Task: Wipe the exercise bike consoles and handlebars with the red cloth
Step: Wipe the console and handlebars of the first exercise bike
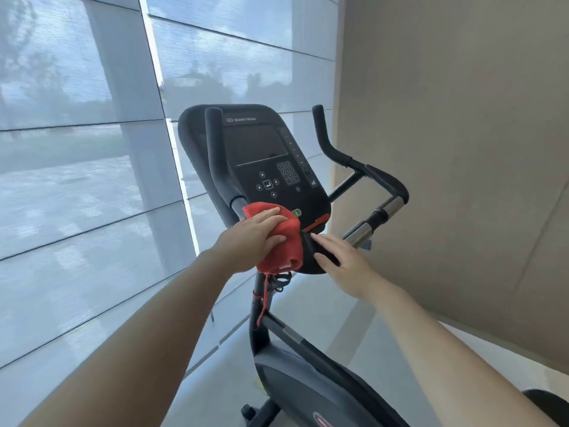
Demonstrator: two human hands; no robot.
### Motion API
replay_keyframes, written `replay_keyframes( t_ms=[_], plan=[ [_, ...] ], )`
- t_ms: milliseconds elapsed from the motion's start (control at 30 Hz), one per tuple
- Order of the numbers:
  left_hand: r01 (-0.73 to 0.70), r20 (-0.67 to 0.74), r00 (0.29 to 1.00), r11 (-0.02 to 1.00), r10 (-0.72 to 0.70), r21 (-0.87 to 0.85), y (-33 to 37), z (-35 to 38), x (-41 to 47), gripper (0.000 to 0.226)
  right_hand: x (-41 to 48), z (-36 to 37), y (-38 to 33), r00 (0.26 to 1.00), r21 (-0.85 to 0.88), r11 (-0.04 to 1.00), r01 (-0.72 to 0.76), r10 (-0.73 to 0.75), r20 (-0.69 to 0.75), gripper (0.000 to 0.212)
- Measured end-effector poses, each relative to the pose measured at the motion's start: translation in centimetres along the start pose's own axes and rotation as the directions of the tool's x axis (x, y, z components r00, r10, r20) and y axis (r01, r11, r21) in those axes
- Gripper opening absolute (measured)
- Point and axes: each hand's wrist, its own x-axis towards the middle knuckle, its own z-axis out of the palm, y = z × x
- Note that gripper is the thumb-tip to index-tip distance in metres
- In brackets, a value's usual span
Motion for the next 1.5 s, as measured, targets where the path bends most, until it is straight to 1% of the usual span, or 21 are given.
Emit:
replay_keyframes(
  t_ms=[67,133,233,300,367,467,533,600,700,800,867,967,1033,1100,1133,1233,1333,1400,1500],
  plan=[
    [-0.025,-0.010,1.000,1.000,0.025,0.002,0.0,0.5,0.2,0.042,-0.2,0.4,-0.3,0.999,-0.007,1.000,-0.026,0.026,-0.036,0.043],
    [-0.087,-0.049,0.995,0.995,0.089,0.049,0.0,1.2,-0.4,0.043,-0.2,0.9,-0.7,0.997,-0.026,0.999,-0.047,0.046,-0.066,0.043],
    [-0.143,-0.056,0.988,0.987,0.147,0.071,-0.1,1.7,-1.6,0.049,-0.3,1.0,-1.1,0.996,-0.055,0.995,-0.078,0.075,-0.054,0.047],
    [-0.151,-0.030,0.988,0.985,0.155,0.087,-0.2,1.7,-1.9,0.054,-0.4,0.7,-1.1,0.996,-0.053,0.994,-0.091,0.091,-0.007,0.055],
    [-0.165,-0.001,0.986,0.978,0.167,0.129,-0.7,1.5,-1.7,0.057,-0.4,0.3,-1.0,0.997,-0.057,0.996,-0.072,0.074,0.032,0.062],
    [-0.188,0.053,0.982,0.967,0.181,0.171,-1.3,0.5,-0.4,0.055,-0.3,-0.1,-0.9,0.997,-0.029,0.998,-0.055,0.056,0.046,0.066],
    [-0.172,0.083,0.984,0.972,0.161,0.163,-1.3,0.0,0.6,0.051,-0.2,-0.2,-0.7,0.998,-0.027,0.998,-0.054,0.055,0.041,0.069],
    [-0.126,0.083,0.990,0.984,0.115,0.130,-0.8,-0.1,1.4,0.047,-0.2,-0.3,-0.5,0.997,-0.039,0.998,-0.054,0.056,0.044,0.073],
    [-0.066,0.037,0.997,0.992,0.062,0.107,0.0,0.4,1.8,0.044,-0.2,-0.4,-0.4,0.997,-0.041,0.997,-0.062,0.063,0.042,0.077],
    [-0.097,-0.063,0.992,0.988,0.106,0.123,0.3,1.1,0.6,0.041,-0.3,-0.4,-0.3,0.998,-0.030,0.998,-0.047,0.048,0.040,0.075],
    [-0.123,-0.103,0.986,0.990,0.130,0.076,0.5,1.6,-0.8,0.040,-0.3,-0.5,-0.2,0.998,-0.036,0.999,-0.028,0.030,0.046,0.073],
    [-0.116,-0.088,0.990,0.993,0.113,-0.027,0.5,2.0,-2.4,0.040,-0.4,-0.5,0.0,0.999,-0.019,1.000,-0.018,0.019,0.043,0.073],
    [-0.102,-0.077,0.992,0.995,0.101,0.001,0.5,1.3,-2.3,0.043,-0.4,-0.6,0.1,0.999,-0.017,1.000,-0.007,0.008,0.044,0.073],
    [-0.106,-0.128,0.985,0.991,0.115,0.076,1.2,0.7,-1.5,0.048,-0.4,-0.6,0.2,0.999,-0.014,1.000,0.003,-0.002,0.045,0.072],
    [-0.096,-0.165,0.980,0.991,0.110,0.089,1.8,0.6,-0.9,0.047,-0.4,-0.6,0.2,0.999,-0.016,1.000,0.007,-0.006,0.044,0.072],
    [-0.020,-0.252,0.967,0.999,0.028,0.035,3.5,1.9,0.3,0.039,-0.5,-0.6,0.4,0.999,-0.031,0.999,0.024,-0.023,0.038,0.071],
    [0.015,-0.312,0.950,0.998,0.004,0.059,3.4,3.3,0.7,0.040,-0.4,-0.5,0.7,0.997,-0.039,0.997,0.061,-0.059,0.046,0.069],
    [-0.012,-0.325,0.946,0.999,0.022,0.033,2.8,3.2,0.9,0.039,-0.3,-0.4,0.9,0.995,-0.045,0.995,0.092,-0.090,0.045,0.067],
    [-0.046,-0.287,0.957,0.999,0.046,0.006,2.0,2.6,1.6,0.045,-0.3,-0.3,1.0,0.993,-0.048,0.992,0.118,-0.117,0.027,0.065]
  ],
)
